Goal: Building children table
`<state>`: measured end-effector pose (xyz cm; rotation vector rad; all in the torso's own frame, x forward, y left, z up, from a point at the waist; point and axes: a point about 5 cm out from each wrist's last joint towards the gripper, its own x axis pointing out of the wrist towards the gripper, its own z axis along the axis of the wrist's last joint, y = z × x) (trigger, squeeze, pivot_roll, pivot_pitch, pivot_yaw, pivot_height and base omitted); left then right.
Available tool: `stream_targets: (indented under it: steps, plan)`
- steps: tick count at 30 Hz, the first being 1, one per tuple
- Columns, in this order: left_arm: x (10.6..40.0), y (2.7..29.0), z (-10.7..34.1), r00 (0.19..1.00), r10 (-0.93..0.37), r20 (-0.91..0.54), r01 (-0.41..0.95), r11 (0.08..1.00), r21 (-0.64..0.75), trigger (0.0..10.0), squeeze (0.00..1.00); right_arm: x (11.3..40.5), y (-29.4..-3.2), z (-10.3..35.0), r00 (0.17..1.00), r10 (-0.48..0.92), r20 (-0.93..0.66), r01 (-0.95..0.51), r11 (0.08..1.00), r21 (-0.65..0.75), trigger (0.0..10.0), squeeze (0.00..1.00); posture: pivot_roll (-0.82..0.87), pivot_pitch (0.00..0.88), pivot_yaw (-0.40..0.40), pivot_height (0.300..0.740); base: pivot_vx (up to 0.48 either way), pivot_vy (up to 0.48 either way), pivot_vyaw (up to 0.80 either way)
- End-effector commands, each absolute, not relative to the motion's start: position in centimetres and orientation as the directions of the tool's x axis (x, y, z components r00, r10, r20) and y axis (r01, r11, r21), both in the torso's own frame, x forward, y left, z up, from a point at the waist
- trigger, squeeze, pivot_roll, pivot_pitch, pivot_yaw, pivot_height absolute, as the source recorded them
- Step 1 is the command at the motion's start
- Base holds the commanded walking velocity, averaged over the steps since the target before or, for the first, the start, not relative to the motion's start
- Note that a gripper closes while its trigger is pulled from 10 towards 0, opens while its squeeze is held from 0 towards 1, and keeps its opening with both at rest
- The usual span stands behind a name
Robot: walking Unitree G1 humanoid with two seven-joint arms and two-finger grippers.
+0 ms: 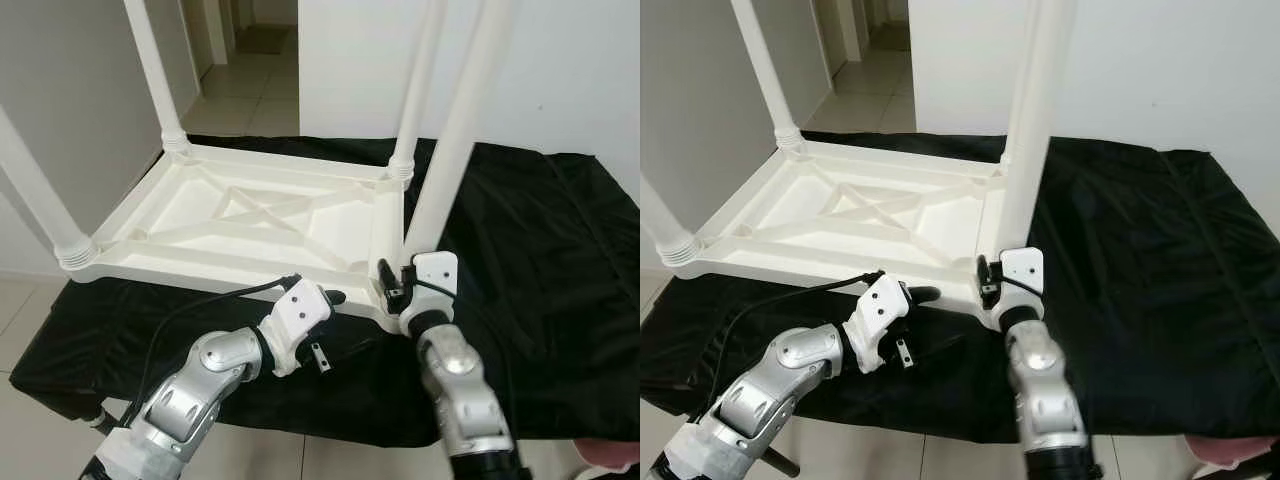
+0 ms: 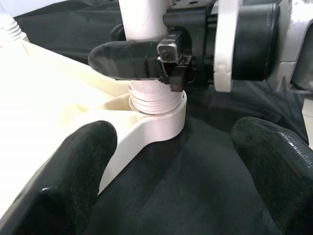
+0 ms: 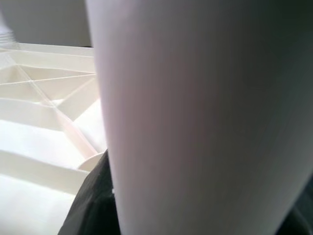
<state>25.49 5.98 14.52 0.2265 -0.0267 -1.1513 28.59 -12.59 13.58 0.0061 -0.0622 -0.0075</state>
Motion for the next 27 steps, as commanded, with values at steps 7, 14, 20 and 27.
stream_targets:
  steps: [7,14,20,27]
  plan:
    - [24.8,5.9,14.2,0.341,-0.932,-0.122,0.931,0.316,0.183,10.0,0.00,27.7,-12.8,12.8,0.994,-0.105,-0.001,0.105,0.994,0.010,10.0,0.00,-0.04,0.002,0.020,0.740,0.000,0.000,0.00]
    - [24.9,5.8,14.3,0.336,-0.934,-0.122,0.932,0.311,0.184,10.0,0.00,27.6,-13.3,13.4,0.997,-0.061,0.036,0.060,0.998,0.035,10.0,1.00,-0.05,0.002,0.021,0.740,0.000,0.000,0.00]
    - [24.8,5.8,14.3,0.333,-0.935,-0.122,0.933,0.308,0.184,10.0,0.00,27.4,-14.1,14.0,0.997,0.018,0.080,-0.022,0.999,0.046,10.0,1.00,-0.05,0.006,0.017,0.740,0.000,0.000,0.00]
    - [24.7,5.8,14.2,0.333,-0.935,-0.121,0.934,0.309,0.182,10.0,0.00,27.4,-14.8,14.0,0.983,0.166,0.084,-0.169,0.985,0.035,10.0,0.00,-0.05,0.008,0.020,0.740,0.000,0.000,0.00]
